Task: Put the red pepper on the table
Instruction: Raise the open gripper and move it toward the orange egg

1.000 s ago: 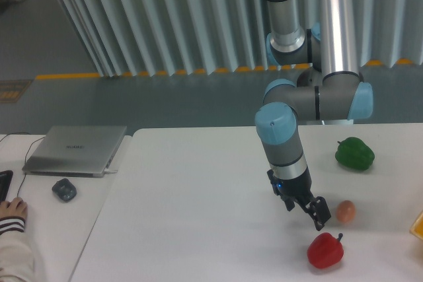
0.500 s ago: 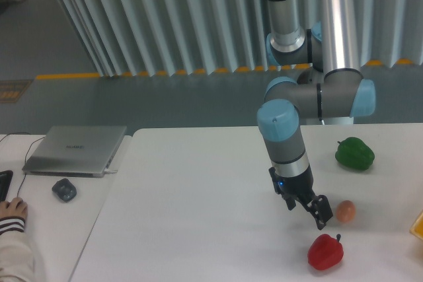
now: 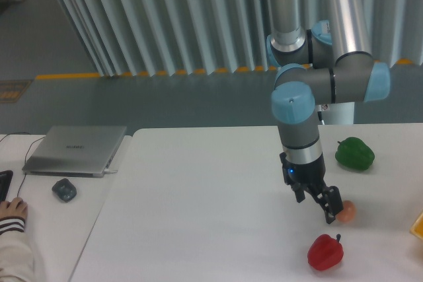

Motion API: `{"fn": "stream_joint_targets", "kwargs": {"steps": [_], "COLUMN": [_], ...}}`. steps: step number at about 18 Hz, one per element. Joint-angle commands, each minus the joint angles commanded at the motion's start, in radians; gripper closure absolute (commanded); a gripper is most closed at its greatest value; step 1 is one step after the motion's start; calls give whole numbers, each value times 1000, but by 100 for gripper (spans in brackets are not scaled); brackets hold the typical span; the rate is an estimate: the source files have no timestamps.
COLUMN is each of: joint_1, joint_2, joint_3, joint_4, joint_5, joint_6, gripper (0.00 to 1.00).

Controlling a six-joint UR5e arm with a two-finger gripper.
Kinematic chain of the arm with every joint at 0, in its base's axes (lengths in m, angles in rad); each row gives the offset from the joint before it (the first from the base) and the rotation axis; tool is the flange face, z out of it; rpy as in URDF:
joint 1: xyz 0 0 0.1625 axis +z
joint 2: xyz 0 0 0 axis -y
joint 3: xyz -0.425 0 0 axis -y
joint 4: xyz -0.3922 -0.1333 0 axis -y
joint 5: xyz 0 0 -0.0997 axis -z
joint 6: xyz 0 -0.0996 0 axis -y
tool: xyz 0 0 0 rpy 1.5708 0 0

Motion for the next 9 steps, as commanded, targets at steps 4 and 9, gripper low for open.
{"fn": "stream_joint_targets", "kwargs": {"steps": [4,9], "joint_1": [15,57], "joint_2": [12,28], "joint_3": [-2,-2], "joint_4": [-19,-43], "joint_5": [3,-34], "joint_6": [114,176], "gripper": [0,0]}}
